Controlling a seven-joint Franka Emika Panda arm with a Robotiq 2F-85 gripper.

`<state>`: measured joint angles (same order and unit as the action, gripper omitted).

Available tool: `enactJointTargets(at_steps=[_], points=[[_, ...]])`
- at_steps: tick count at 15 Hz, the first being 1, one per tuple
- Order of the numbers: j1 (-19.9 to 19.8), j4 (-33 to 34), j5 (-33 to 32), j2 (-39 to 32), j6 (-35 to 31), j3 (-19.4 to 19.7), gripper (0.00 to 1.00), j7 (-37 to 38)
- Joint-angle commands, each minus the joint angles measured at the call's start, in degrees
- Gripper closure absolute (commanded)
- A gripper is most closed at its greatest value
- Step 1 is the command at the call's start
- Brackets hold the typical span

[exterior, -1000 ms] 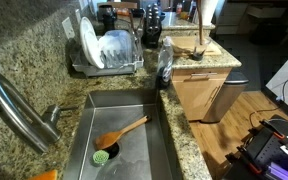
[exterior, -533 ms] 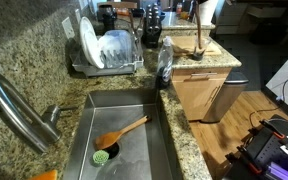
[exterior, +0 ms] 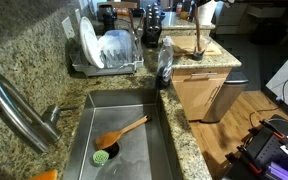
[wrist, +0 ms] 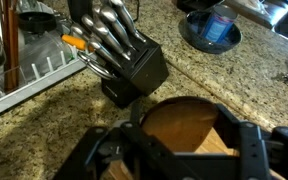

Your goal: Move the wooden spoon from the dish rack to the blender cup

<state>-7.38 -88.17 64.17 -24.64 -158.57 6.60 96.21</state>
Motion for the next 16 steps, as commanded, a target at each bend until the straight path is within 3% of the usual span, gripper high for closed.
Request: enactJointTargets(at_steps=[1,4,5,11,12,16], points=[[-0.3,0.0,-0.5,-0.4,0.0,-0.3,0.28,0.4],[-0.3,0.0,-0.5,-1.0,0.0,-0.3,0.28,0.4],[-0.3,0.0,-0.5,-1.1,0.0,-0.3,0.53,0.4],[-0.2,-0.2,-1.3,-1.7,-0.4,0.0,0.53,1.1],[-0.1,-0.2,-1.8,-1.7,-0.2,0.3,0.07,1.7],[-0.5,0.7,-0.6,-1.5,0.1,-0.3,0.0,1.6]])
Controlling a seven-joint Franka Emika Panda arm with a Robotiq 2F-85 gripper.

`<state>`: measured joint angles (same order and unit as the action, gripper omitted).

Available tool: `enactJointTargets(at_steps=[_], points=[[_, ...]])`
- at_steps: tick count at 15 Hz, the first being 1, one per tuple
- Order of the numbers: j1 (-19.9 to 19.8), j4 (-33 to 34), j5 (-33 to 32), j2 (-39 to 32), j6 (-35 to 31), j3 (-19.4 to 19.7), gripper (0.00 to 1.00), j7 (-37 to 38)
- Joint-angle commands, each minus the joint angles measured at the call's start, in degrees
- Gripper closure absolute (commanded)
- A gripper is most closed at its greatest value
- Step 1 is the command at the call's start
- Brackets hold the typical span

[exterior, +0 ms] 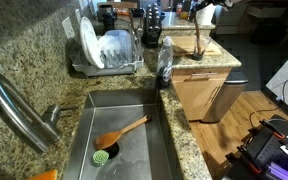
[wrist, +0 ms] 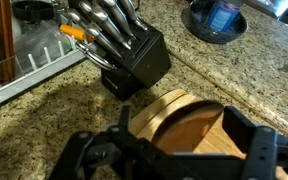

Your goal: Move the wooden spoon from the dish rack to the blender cup

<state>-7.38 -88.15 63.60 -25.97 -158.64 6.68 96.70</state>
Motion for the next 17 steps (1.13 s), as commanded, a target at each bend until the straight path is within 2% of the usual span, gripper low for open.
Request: enactJointTargets(at_steps=[1,6,10,14,16,17], points=[[-0.6,1.0,0.0,-0.2,0.2,-0.3,0.0,1.4],[-0.9,3.8,0.0,-0.2,0.6,-0.3,0.0,3.0],[-0.9,10.1,-1.3,0.2,0.8,-0.1,0.0,3.2],[0.1,18.0,-5.8,2.8,-0.4,-0.5,0.0,0.6],[1.0,20.2,-5.2,5.7,-0.6,-1.0,0.0,-2.4],[0.8,19.3,-5.1,3.1,-0.2,-0.1,0.0,0.3]])
